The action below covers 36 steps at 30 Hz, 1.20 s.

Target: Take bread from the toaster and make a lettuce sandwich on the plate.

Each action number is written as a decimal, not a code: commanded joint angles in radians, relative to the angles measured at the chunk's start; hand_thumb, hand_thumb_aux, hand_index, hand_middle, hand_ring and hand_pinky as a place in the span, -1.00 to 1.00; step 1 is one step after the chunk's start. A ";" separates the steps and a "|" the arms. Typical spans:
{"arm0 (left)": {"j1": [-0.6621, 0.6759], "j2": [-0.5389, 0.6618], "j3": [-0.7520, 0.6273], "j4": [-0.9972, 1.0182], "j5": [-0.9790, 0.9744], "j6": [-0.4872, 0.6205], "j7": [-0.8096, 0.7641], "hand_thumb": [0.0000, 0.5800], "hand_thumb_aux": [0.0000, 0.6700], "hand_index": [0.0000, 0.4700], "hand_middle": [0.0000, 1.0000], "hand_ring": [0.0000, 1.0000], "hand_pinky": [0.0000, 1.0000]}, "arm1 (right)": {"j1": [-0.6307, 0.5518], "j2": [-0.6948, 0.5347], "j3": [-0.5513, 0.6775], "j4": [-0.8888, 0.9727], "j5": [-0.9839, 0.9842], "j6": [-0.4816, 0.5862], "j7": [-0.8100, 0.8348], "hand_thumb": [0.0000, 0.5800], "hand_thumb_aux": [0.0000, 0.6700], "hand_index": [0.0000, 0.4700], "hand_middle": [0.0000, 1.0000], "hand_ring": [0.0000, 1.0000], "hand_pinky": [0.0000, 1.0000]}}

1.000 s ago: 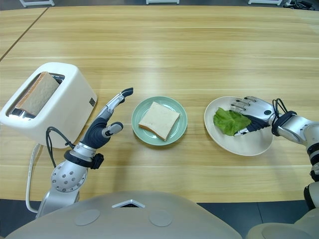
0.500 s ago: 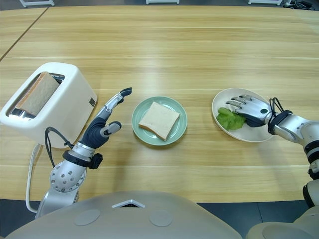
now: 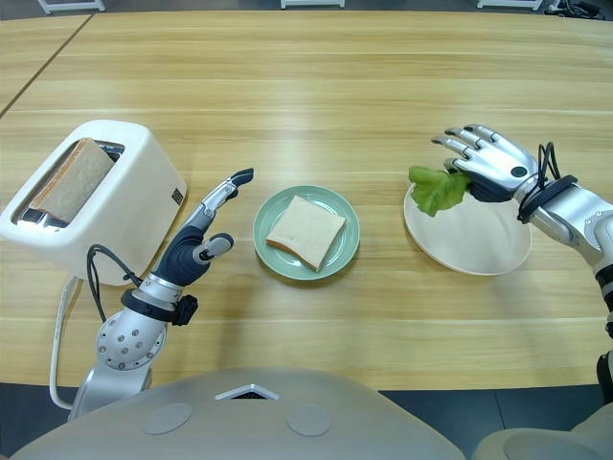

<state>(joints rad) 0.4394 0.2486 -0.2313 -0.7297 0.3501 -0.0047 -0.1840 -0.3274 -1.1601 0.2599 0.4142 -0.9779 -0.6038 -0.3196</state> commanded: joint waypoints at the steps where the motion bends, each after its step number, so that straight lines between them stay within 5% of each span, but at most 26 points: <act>1: 0.000 -0.011 0.003 0.013 -0.015 0.004 0.004 -1.00 -1.00 -1.00 -1.00 -1.00 -1.00 | 0.003 0.012 -0.031 -0.090 0.045 0.009 0.059 1.00 1.00 1.00 -1.00 -1.00 -1.00; 8: -0.013 -0.028 0.035 0.057 -0.054 -0.021 0.023 -1.00 -1.00 -1.00 -1.00 -1.00 -1.00 | -0.101 0.214 0.044 -0.206 0.156 -0.050 0.224 1.00 1.00 1.00 -1.00 -1.00 -1.00; 15: -0.039 -0.034 0.057 0.102 -0.094 -0.045 0.026 -1.00 -1.00 -1.00 -1.00 -1.00 -1.00 | -0.187 0.481 0.203 -0.135 0.111 -0.081 0.292 1.00 1.00 1.00 -1.00 -1.00 -1.00; 28: -0.026 -0.030 0.050 0.091 -0.099 -0.048 0.021 -1.00 -1.00 -1.00 -1.00 -1.00 -1.00 | -0.227 0.566 0.363 -0.058 -0.190 -0.041 0.103 1.00 1.00 1.00 -1.00 -1.00 -1.00; 30: -0.024 -0.029 0.051 0.089 -0.100 -0.047 0.019 -1.00 -1.00 -1.00 -1.00 -1.00 -1.00 | -0.226 0.558 0.379 -0.073 -0.236 -0.023 0.085 0.82 0.40 0.40 -1.00 -1.00 -1.00; 33: -0.021 -0.028 0.053 0.087 -0.100 -0.045 0.018 -1.00 -1.00 -1.00 -1.00 -1.00 -1.00 | -0.229 0.540 0.385 -0.091 -0.275 -0.004 0.063 0.56 0.06 0.06 -1.00 -1.00 -1.00; 34: -0.020 -0.028 0.053 0.085 -0.100 -0.045 0.018 -1.00 -1.00 -1.00 -1.00 -1.00 -1.00 | -0.229 0.534 0.381 -0.101 -0.277 -0.003 0.060 -0.16 -0.52 -0.52 -1.00 -1.00 -1.00; 36: -0.017 -0.028 0.053 0.082 -0.098 -0.044 0.018 -1.00 -1.00 -1.00 -1.00 -1.00 -1.00 | -0.230 0.513 0.372 -0.128 -0.286 0.003 0.055 -0.67 -0.83 -0.83 -1.00 -1.00 -1.00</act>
<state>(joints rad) 0.4138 0.2172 -0.1803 -0.6384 0.2542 -0.0556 -0.1600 -0.5420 -0.6210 0.6359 0.3155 -1.2513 -0.6074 -0.2578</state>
